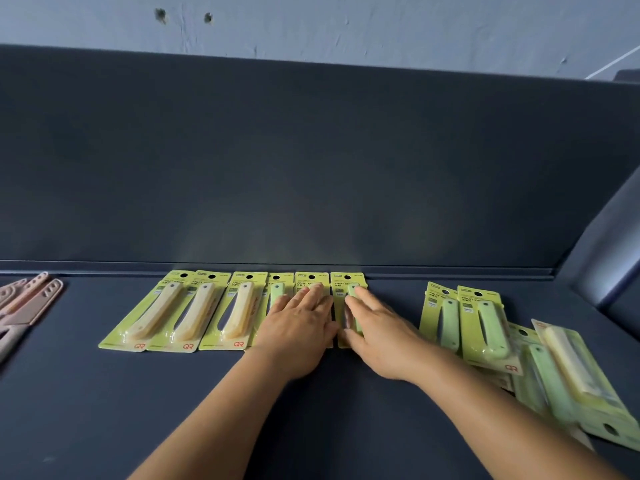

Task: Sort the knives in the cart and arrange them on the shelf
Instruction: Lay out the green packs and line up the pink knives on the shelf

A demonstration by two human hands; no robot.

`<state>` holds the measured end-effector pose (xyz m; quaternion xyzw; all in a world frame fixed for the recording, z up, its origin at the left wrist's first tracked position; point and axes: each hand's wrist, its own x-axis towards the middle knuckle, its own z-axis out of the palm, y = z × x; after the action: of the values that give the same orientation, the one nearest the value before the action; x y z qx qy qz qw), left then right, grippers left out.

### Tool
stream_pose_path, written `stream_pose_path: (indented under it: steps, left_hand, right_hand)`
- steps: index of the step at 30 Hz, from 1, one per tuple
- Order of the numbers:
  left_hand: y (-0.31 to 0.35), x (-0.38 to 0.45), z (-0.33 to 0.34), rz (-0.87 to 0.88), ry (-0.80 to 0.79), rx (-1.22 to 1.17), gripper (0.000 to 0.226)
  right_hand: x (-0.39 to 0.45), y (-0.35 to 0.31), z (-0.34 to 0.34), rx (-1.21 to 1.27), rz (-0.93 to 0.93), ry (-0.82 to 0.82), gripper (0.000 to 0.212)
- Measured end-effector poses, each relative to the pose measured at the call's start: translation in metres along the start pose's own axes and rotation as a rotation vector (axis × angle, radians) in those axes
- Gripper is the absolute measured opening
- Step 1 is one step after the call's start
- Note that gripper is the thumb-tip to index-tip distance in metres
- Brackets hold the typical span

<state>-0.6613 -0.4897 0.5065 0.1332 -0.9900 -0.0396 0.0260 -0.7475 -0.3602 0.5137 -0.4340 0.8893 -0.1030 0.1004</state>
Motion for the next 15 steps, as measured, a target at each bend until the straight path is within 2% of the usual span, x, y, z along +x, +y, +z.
stream_pose_path:
  steps: [7, 10, 13, 15]
  left_hand:
    - [0.001, -0.002, -0.003, 0.006, 0.010, -0.003, 0.053]
    - [0.009, -0.003, -0.007, 0.008, 0.026, 0.003, 0.058]
    - [0.038, -0.004, -0.016, 0.135, 0.060, -0.017, 0.061]
    - [0.062, -0.001, -0.020, 0.231, 0.026, -0.044, 0.064]
  right_hand:
    - [-0.003, -0.001, -0.002, 0.028, 0.007, 0.005, 0.065]
    - [-0.014, 0.006, -0.011, 0.080, 0.020, 0.060, 0.066]
    - [-0.032, 0.025, -0.027, 0.086, 0.090, 0.155, 0.065]
    - [-0.045, 0.043, -0.036, 0.023, 0.177, 0.174, 0.061]
